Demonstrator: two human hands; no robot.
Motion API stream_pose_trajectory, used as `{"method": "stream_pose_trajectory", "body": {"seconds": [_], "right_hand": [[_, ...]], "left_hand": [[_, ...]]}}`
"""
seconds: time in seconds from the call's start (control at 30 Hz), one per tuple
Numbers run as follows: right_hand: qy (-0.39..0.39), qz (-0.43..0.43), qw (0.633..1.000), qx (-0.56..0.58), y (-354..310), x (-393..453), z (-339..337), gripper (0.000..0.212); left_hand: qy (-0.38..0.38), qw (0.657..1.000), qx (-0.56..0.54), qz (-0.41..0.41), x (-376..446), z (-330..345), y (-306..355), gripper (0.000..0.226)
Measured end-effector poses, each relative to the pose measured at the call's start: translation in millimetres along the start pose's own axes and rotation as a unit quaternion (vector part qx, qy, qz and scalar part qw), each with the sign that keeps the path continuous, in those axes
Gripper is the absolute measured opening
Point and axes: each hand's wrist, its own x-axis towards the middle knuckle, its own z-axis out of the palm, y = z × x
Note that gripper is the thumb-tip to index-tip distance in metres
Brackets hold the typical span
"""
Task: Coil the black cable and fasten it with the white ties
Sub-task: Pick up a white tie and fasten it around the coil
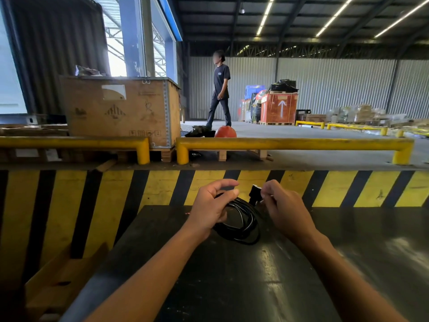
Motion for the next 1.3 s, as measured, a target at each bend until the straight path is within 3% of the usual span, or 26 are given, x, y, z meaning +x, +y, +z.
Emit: {"method": "stream_pose_trajectory", "body": {"seconds": [0.17, 0.3, 0.43, 0.6, 0.97, 1.07, 1.3], "right_hand": [[-0.036, -0.024, 0.998, 0.044, -10, -1, 3, 0.015], [-0.073, 0.013, 0.984, 0.165, -17, 2, -5, 0.023], [-0.108, 0.065, 0.947, 0.295, -18, 5, -11, 0.014], [-0.131, 0.119, 0.921, 0.346, -21, 7, -9, 0.012], [-0.098, 0.132, 0.939, 0.303, -28, 7, -6, 0.004], [-0.080, 0.106, 0.962, 0.238, -33, 5, -10, 0.005], [-0.104, -0.003, 0.994, 0.037, -47, -10, 1, 0.031]], "left_hand": [[0.016, 1.000, 0.024, 0.002, 2, 1, -1, 0.022], [0.028, 0.997, 0.070, 0.020, 2, 0, -4, 0.022], [0.027, 0.997, 0.072, 0.017, 1, 0, -6, 0.019], [0.027, 0.997, 0.075, 0.006, 3, 4, -6, 0.018], [-0.008, 0.996, 0.091, 0.009, 1, 6, -1, 0.018], [0.013, 0.996, 0.088, -0.005, 1, 4, -1, 0.020], [0.085, 0.990, 0.113, -0.021, 6, 3, -7, 0.023]]}}
